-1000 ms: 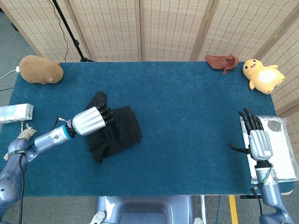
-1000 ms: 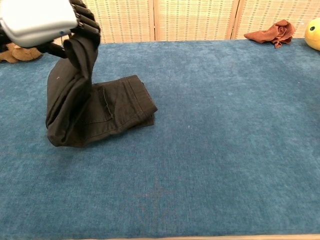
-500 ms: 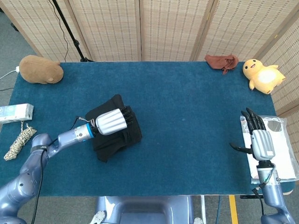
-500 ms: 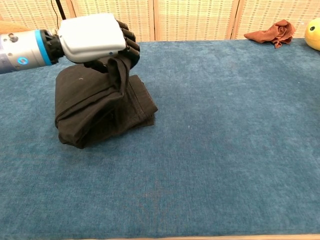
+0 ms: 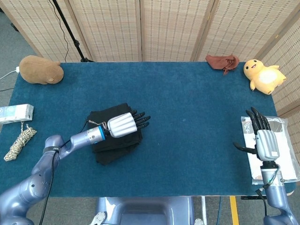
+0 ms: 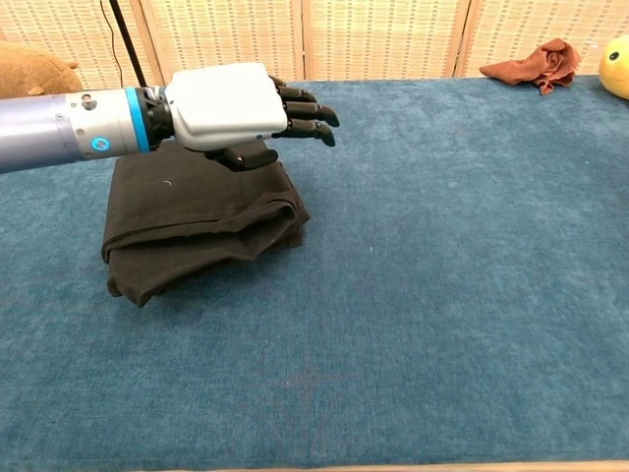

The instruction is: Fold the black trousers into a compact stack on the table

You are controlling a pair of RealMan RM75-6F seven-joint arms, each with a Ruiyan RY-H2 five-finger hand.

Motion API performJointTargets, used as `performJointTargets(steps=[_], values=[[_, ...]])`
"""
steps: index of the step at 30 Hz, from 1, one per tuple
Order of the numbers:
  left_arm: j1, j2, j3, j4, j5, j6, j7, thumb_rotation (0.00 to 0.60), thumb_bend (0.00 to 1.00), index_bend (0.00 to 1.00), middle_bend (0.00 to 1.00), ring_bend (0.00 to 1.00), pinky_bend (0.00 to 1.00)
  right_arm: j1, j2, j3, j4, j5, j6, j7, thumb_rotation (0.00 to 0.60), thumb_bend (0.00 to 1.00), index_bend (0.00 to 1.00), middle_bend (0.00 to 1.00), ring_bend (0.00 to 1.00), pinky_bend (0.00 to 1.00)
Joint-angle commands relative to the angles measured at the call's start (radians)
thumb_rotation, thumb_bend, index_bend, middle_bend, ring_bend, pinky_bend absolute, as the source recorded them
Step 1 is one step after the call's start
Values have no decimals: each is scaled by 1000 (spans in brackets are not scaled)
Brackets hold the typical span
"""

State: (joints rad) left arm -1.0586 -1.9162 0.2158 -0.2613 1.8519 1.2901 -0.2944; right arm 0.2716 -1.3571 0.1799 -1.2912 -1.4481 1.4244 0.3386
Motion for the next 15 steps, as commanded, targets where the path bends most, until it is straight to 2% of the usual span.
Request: performJointTargets(steps=[1, 7, 11, 15], values=[[-4, -26, -18, 7, -22, -28, -4, 600, 544, 167, 107, 152, 396, -2, 2, 0, 0, 1, 2, 2, 600, 0, 0, 0, 0, 68], [9, -7, -58, -5, -60, 46, -61, 600, 541, 122, 91, 144, 393, 0, 0, -1, 5, 2, -6, 5, 600, 0, 0, 0, 0, 68], [42, 46, -89, -40, -91, 140, -127, 600, 517, 105, 79, 136, 378, 1, -3, -3, 7, 0, -8, 4, 600, 0, 0, 0, 0, 68], [103, 109, -77, -82, -94, 183, -183, 600, 416, 90, 62, 119, 350, 1, -3, -5, 5, -2, -7, -1, 600, 0, 0, 0, 0, 68]])
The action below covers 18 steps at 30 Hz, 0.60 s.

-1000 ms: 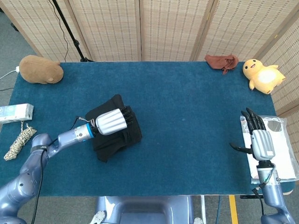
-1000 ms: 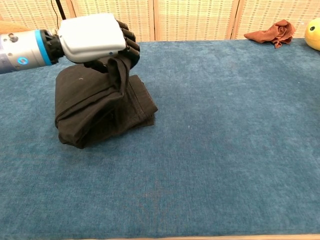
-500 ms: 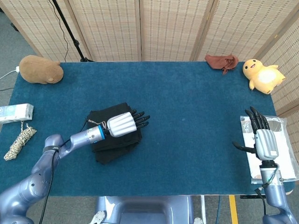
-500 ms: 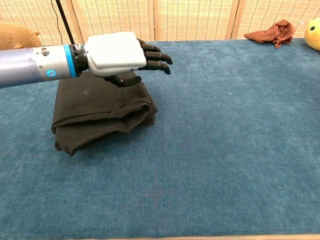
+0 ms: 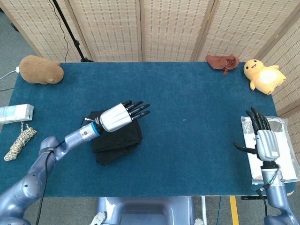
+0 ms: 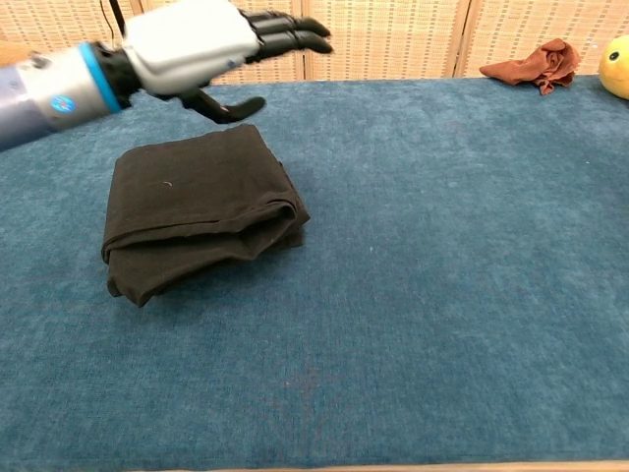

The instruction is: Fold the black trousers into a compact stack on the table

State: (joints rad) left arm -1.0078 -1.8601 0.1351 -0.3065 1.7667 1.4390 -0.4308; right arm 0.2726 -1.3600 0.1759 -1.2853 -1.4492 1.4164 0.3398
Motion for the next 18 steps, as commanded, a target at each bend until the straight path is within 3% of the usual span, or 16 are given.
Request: performJointTargets(steps=[1, 5, 9, 13, 18], values=[[73, 73, 13, -48, -5, 45, -58, 600, 385, 88, 58, 113, 343, 0, 0, -1, -3, -2, 1, -4, 600, 0, 0, 0, 0, 68], [155, 123, 42, -79, 7, 100, -110, 600, 355, 111, 65, 117, 339, -1, -1, -5, -8, -6, 3, -12, 600, 0, 0, 0, 0, 68], [234, 135, 71, -56, 22, 159, -182, 600, 356, 267, 192, 212, 339, -1, -3, -8, -15, -10, 4, -20, 600, 0, 0, 0, 0, 68], [307, 129, 105, -2, 45, 198, -227, 600, 355, 327, 252, 259, 339, -1, -4, -9, -20, -12, 6, -28, 600, 0, 0, 0, 0, 68], [378, 119, 135, 62, 57, 169, -259, 600, 355, 351, 267, 271, 339, 0, -6, -11, -23, -12, 2, -35, 600, 0, 0, 0, 0, 68]])
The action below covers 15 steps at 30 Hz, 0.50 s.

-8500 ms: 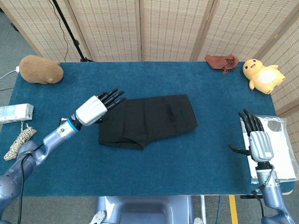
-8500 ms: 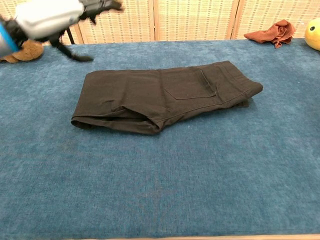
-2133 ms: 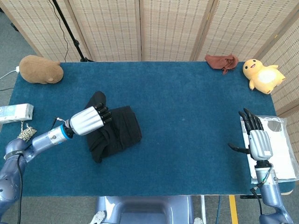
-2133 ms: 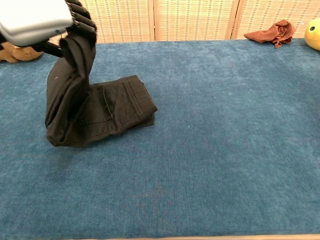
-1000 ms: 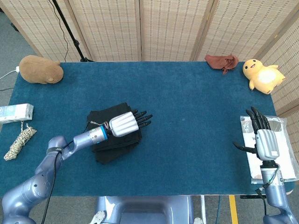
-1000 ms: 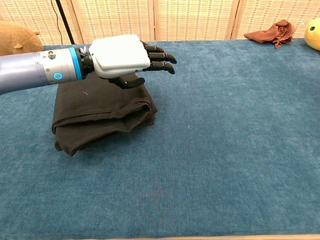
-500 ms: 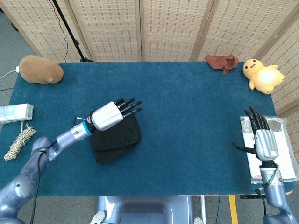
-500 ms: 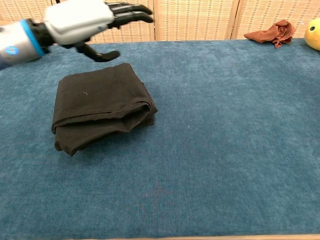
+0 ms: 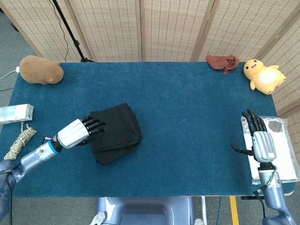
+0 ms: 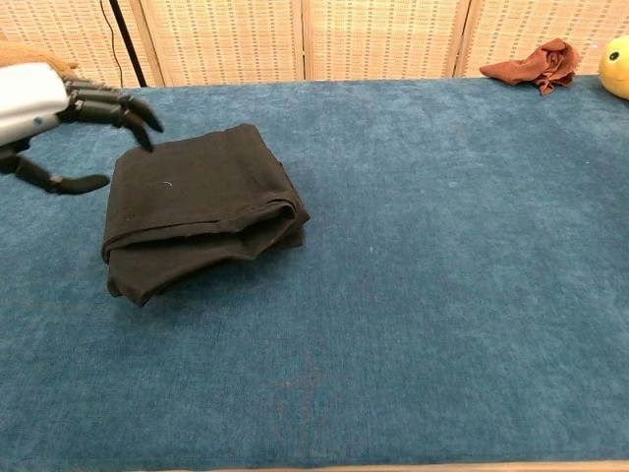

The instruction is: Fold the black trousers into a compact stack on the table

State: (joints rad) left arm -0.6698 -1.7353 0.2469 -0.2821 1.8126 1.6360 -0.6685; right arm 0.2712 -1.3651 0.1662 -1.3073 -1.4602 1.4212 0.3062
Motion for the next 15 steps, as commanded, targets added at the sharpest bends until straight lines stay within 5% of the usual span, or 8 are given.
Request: performJointTargets(steps=[1, 9, 15], values=[[53, -9, 29, 52, 12, -47, -24, 600, 355, 351, 267, 271, 339, 2, -1, -2, -1, -1, -4, -2, 600, 0, 0, 0, 0, 68], [72, -34, 43, 105, 22, -108, -20, 600, 354, 339, 233, 226, 337, 1, -1, 0, -2, 2, -5, -3, 600, 0, 0, 0, 0, 68], [65, -45, 59, 120, 37, -162, 5, 600, 331, 253, 129, 128, 236, 1, 0, 2, 0, 6, -6, -2, 600, 0, 0, 0, 0, 68]])
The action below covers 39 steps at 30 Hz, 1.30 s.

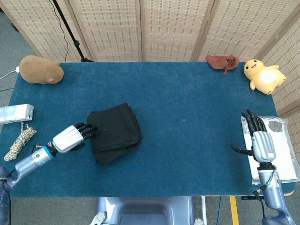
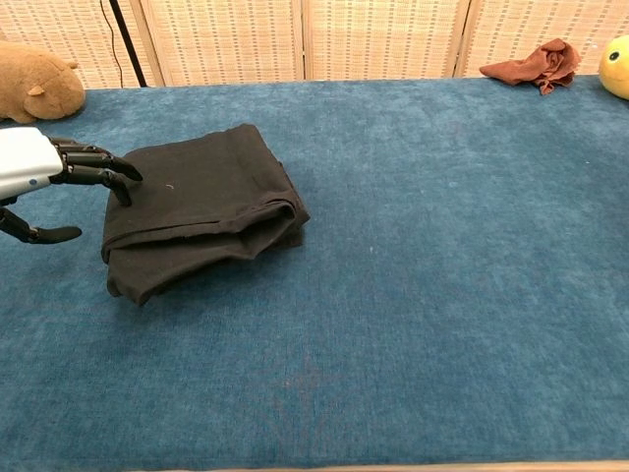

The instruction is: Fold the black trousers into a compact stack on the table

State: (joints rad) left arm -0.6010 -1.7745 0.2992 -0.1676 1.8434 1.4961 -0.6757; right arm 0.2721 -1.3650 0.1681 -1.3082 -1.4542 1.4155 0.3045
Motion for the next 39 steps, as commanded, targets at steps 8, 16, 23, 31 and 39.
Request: performJointTargets(steps=[8, 16, 23, 31, 39], values=[[-38, -53, 0, -7, 3, -94, 61, 600, 316, 194, 58, 69, 163, 1, -2, 2, 5, 2, -2, -2, 600, 0, 0, 0, 0, 68], [-46, -85, -16, -4, -9, -119, 102, 600, 304, 164, 25, 48, 157, -1, 0, 4, 3, 0, 5, -1, 600, 0, 0, 0, 0, 68], [-41, -83, -10, -7, -5, -121, 85, 600, 267, 138, 13, 32, 126, -4, 4, 4, 1, 1, 8, 2, 600, 0, 0, 0, 0, 68], [-30, -59, -6, -6, -1, -94, 67, 600, 166, 91, 0, 9, 67, -2, 4, 2, -1, -1, 4, 2, 600, 0, 0, 0, 0, 68], [-30, -90, -11, -2, -5, -118, 94, 600, 150, 80, 0, 5, 64, -2, 3, 3, -3, -3, 8, -2, 600, 0, 0, 0, 0, 68]])
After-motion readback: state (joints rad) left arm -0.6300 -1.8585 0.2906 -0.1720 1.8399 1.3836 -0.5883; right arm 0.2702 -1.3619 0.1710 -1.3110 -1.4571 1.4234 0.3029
